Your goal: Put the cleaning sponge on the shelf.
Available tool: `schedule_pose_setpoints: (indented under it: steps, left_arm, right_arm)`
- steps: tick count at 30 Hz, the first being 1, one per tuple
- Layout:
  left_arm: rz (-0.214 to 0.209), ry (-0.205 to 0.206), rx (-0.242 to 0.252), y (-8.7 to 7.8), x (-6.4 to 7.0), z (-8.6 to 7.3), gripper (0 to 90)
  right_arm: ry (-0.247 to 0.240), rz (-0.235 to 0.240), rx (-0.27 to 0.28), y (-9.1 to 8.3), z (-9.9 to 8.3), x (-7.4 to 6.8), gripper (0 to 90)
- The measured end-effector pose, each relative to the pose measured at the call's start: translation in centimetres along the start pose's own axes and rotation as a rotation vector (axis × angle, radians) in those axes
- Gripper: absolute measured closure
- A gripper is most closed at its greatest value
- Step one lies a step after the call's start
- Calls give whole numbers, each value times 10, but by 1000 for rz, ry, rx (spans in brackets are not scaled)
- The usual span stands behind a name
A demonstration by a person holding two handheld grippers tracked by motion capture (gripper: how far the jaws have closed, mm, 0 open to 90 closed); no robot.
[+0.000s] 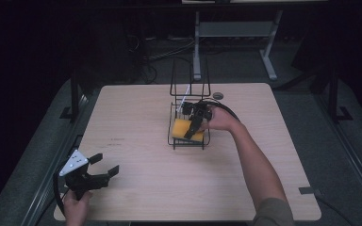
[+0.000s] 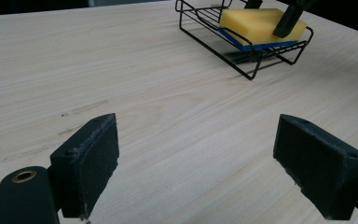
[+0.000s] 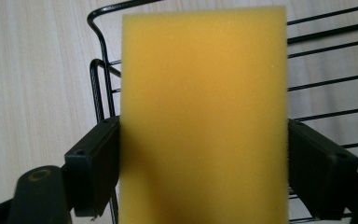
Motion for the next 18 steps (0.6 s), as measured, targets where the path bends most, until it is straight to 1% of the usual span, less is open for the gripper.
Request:
schedule_pose_setpoints:
  steps: [10,13,14,15,17,18]
  left_arm:
    - [-1,2,-1,1,1,0,134]
    - [-2,1,1,1,1,1,134]
    - [-2,2,1,1,1,1,134]
    - [-2,1,1,1,1,1,134]
    - [-2,2,1,1,1,1,134]
    - [-3,3,1,1,2,1,134]
  right_arm:
    - [12,1,43,-9,3,-4,162]
    - [18,-5,54,-12,2,-5,161]
    - [22,6,79,-14,2,-5,162]
    - [22,6,79,-14,2,-5,162]
    - [40,12,111,-16,-1,-5,161]
    - [40,12,111,-16,-1,-5,161]
Point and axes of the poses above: each handheld gripper's, and its own axes: y roughly forward along the jaws, z roughly out of its top, x roughly to its right, the point moved 9 cm from there along y, roughly forward along the jaws, and after that the axes turned 7 degrees about y, right-handed, at the moved point
